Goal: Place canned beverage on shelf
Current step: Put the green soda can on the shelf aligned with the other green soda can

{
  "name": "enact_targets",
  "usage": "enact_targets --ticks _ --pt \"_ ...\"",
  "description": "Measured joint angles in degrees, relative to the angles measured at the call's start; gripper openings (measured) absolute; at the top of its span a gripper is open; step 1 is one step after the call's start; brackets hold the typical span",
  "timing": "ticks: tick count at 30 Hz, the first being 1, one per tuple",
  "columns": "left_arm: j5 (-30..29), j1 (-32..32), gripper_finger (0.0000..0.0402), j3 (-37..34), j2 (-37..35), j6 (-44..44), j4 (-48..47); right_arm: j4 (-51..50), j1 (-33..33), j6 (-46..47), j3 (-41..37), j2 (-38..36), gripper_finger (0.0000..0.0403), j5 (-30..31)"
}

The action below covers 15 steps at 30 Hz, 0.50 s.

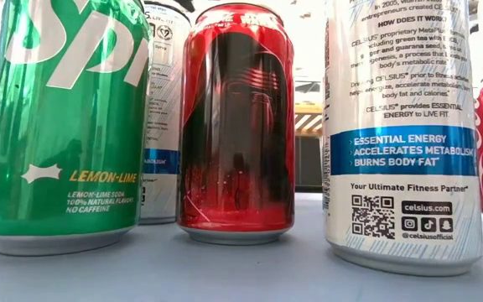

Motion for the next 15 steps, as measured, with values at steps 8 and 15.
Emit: enact_targets --ticks 8,15 --pt "15.24 -0.16 0.0343 -0.02 -1.07 0.77 0.11 -5.02 8.77 6.99 -0.66 -6.88 0.028 -4.07" --pt "26.09 -3.57 0.0343 -0.02 -2.54 -0.63 -2.41 3.41 22.31 22.79 -0.66 -14.86 0.028 -4.57"
